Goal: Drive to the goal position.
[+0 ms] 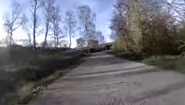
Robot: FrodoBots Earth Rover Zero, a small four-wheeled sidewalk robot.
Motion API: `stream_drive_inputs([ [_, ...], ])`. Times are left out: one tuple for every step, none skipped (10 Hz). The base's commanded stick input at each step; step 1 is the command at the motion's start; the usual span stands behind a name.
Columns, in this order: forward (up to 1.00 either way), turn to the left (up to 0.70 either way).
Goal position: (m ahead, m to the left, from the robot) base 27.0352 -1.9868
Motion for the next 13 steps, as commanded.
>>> stream_drive_inputs([
  [1.00,0.00],
  [1.00,0.00],
  [1.00,0.00],
  [1.00,0.00],
  [1.00,0.00],
  [1.00,0.00],
  [1.00,0.00],
  [1.00,0.00],
  [1.00,0.00],
  [1.00,0.00],
  [1.00,0.00],
  [1.00,0.00],
  [1.00,0.00],
])
